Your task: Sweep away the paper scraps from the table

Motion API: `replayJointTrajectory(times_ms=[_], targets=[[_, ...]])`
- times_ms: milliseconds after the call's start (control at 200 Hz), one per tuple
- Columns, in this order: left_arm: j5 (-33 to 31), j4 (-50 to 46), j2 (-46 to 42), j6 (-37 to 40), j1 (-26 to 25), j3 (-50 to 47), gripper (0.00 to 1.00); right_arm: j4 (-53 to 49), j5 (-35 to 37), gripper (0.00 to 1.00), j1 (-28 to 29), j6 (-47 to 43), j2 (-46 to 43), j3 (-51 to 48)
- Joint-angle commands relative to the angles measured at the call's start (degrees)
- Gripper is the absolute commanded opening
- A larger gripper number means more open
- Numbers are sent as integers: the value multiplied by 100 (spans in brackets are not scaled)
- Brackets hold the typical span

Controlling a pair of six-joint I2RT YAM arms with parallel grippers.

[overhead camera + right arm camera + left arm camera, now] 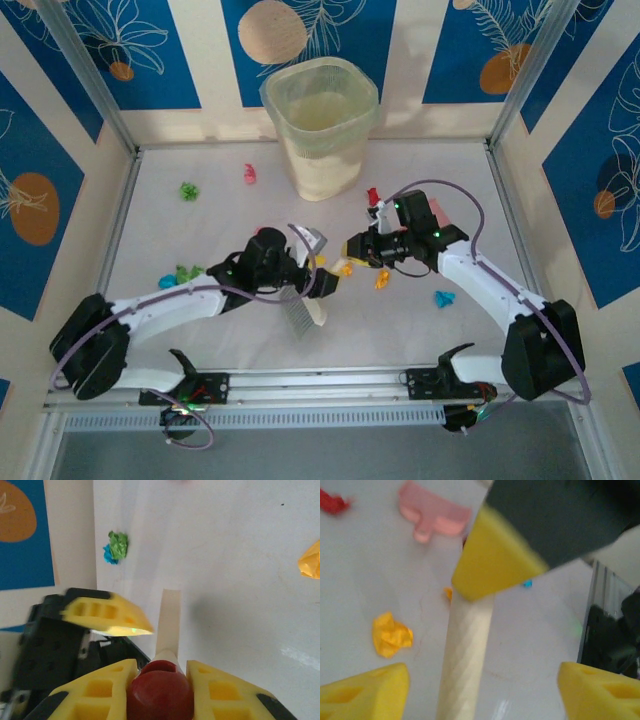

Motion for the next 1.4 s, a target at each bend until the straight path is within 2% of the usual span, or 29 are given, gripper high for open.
replayJointTrajectory(times_ms=[0, 75, 180, 255, 365, 540, 880, 1005, 1165, 1396], targets=[[-736, 449, -633, -1416, -62, -46, 84, 859, 643, 0, 298, 1157, -410, -178], [-963, 388, -941, -2134, -57, -61, 83, 1238, 1173, 0, 538, 1642, -571, -334], [-1695, -9, -1303, -3406, -59, -210, 79, 1675, 2026, 0, 889, 2292, -700, -456], [-1981, -130, -1477, -4417, -60, -383, 72, 2008, 2579, 0, 1102, 2706, -772, -569], [-2147, -39, -1613, -5470, -91, -600, 61, 2270, 3524, 0, 1527, 3151, -835, -665], [-2605, -623, -1597, -6478, -265, -573, 60, 2754, 4802, 0, 2118, 3797, -848, -935], [-3186, -966, -1257, -7551, -409, -551, 60, 3513, 6156, 0, 2859, 4307, -731, -1283], [-3440, -1090, -1066, -7798, -429, -487, 62, 3713, 6349, 0, 2984, 4504, -662, -1396], [-3723, -602, -698, -7816, -419, -535, 65, 3869, 6359, 0, 3093, 4669, -558, -1478], [-3795, 274, -147, -7956, -339, -617, 69, 3810, 6619, 0, 3256, 4769, -628, -1607]])
